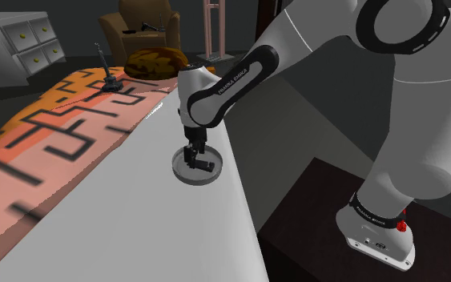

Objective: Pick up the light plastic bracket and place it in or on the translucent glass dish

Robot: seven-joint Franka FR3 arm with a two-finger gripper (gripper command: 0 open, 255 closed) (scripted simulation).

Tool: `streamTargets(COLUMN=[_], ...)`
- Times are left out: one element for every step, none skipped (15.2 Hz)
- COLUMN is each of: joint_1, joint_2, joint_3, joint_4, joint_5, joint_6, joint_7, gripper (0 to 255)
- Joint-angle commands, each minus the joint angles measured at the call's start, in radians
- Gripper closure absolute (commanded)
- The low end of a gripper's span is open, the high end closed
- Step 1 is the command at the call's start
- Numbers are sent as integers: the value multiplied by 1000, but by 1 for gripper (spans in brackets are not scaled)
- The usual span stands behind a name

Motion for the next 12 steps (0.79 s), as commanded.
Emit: streamTargets(joint_1=[0,-3,-7,-10,-12,-12,-12,-12,-12,-12,-12,-12], joint_2=[0,-21,-42,-61,-76,-76,-76,-76,-76,-76,-76,-76], joint_3=[0,2,4,5,6,6,6,6,6,6,6,6], joint_4=[0,7,16,26,35,35,35,35,35,35,35,35], joint_5=[0,5,10,15,19,19,19,19,19,19,19,19], joint_6=[0,-28,-57,-86,-109,-109,-109,-109,-109,-109,-109,-109], joint_7=[0,-4,-7,-10,-13,-13,-13,-13,-13,-13,-13,-13], gripper=[0,0,0,0,0,0,0,0,0,0,0,0])
